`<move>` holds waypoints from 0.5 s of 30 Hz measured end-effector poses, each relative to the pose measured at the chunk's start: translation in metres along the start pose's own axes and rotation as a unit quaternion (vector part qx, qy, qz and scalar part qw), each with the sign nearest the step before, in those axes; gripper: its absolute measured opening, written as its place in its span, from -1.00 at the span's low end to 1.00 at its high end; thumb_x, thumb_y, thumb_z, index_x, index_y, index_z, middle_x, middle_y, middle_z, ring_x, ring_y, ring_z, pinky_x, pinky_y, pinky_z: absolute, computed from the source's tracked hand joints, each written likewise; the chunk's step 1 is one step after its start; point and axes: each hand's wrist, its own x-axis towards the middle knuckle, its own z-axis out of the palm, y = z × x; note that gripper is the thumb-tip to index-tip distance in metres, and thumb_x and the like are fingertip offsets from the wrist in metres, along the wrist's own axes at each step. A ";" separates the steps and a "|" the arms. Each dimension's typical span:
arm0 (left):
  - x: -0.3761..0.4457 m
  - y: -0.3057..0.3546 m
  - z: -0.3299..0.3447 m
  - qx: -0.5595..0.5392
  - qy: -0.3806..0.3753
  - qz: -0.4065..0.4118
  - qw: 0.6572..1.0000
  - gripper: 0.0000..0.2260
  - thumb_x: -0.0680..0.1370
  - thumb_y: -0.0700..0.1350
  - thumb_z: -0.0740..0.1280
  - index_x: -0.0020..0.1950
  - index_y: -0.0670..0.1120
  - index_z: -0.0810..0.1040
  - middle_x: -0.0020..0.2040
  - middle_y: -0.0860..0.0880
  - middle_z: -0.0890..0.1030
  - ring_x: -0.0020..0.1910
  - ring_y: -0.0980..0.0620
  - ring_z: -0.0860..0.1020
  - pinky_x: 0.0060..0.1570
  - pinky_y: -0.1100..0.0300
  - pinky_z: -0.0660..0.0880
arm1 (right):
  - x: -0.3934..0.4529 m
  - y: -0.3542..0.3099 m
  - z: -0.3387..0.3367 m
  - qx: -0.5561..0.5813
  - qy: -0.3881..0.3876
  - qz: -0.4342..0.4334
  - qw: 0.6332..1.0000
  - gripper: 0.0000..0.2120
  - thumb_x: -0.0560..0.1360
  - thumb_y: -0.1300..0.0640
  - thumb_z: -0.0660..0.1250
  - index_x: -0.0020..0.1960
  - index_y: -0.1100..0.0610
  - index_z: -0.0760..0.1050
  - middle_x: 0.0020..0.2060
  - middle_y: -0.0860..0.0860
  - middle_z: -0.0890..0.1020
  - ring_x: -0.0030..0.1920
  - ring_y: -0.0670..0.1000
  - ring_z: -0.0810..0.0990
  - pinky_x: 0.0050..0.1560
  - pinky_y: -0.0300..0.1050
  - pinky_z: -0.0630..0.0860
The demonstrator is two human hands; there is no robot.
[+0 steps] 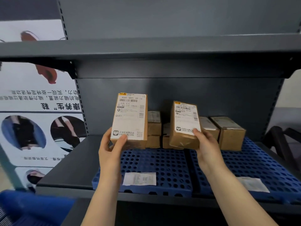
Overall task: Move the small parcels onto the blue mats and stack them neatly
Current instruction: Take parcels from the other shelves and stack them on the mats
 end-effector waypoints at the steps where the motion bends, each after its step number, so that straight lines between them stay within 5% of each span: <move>1: 0.007 0.000 -0.003 0.006 0.000 0.006 1.000 -0.70 0.50 -0.18 0.32 0.23 0.01 0.48 -0.04 0.14 0.65 -0.05 0.20 0.61 0.00 0.17 0.49 | 0.009 0.001 0.006 -0.006 0.005 -0.002 1.000 -0.74 0.55 0.16 0.28 0.24 0.12 0.42 0.08 0.06 0.64 0.05 0.00 0.62 -0.06 -0.18 0.52; 7: 0.037 0.000 -0.010 0.028 0.002 0.027 0.999 -0.70 0.47 -0.13 0.36 0.19 0.06 0.50 0.02 0.12 0.64 0.06 0.10 0.59 0.07 0.11 0.49 | 0.060 0.008 0.034 -0.073 0.025 -0.019 0.997 -0.72 0.56 0.15 0.27 0.26 0.12 0.39 0.13 0.08 0.61 0.10 0.07 0.59 0.18 0.02 0.51; 15: 0.064 -0.008 -0.010 0.035 0.019 0.053 0.998 -0.74 0.51 -0.19 0.33 0.15 0.06 0.48 -0.14 0.26 0.66 -0.12 0.36 0.59 -0.21 0.48 0.48 | 0.104 0.016 0.052 -0.149 0.025 -0.002 0.989 -0.58 0.57 0.13 0.25 0.40 0.15 0.32 0.19 0.10 0.57 0.13 0.09 0.56 0.20 0.03 0.48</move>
